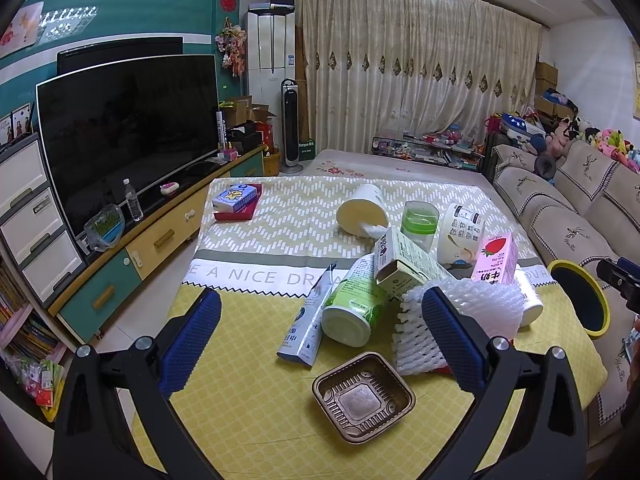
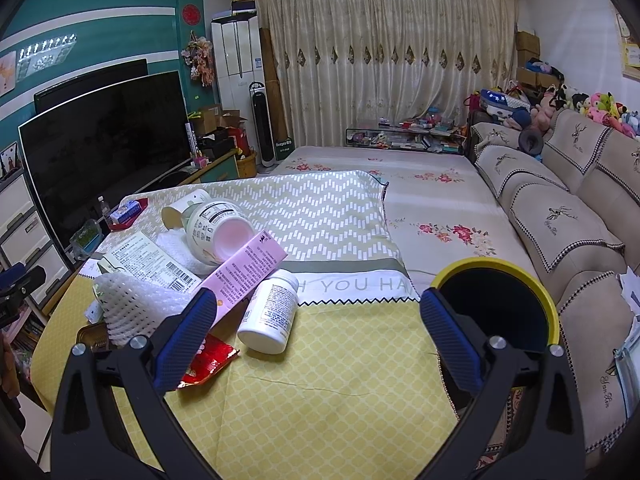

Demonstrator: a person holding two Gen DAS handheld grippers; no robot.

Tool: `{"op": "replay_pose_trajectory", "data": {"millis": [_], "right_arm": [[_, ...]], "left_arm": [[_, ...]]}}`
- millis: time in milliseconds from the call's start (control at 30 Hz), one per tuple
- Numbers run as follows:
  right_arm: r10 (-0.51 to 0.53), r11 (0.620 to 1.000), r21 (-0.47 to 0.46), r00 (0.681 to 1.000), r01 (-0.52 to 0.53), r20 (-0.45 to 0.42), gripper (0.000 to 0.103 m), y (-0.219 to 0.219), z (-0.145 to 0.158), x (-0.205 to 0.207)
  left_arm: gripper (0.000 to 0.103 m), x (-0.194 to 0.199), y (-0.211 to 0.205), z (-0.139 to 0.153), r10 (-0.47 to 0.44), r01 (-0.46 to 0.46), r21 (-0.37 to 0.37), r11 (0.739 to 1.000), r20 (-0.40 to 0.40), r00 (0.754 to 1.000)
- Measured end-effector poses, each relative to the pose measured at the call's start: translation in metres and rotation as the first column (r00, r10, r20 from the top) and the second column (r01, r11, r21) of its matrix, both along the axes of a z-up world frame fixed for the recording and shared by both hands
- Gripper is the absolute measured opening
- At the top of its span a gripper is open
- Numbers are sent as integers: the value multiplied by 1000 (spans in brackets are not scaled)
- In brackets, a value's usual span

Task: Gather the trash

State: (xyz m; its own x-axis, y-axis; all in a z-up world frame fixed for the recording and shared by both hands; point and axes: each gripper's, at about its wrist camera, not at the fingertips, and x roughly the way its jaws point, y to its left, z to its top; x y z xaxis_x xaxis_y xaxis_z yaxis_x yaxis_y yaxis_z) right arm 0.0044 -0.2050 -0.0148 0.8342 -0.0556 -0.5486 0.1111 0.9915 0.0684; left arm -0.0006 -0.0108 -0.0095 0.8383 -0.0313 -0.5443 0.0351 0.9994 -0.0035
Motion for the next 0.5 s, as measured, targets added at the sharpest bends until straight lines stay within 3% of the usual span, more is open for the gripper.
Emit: {"op": "replay_pose_trajectory", "data": {"millis": [500], "right_arm": [[-2, 1000, 1, 1000, 2, -2, 97, 0, 0, 0]], "left_arm": [[99, 1, -2, 0, -4, 4, 1, 1000, -1, 1000]]}}
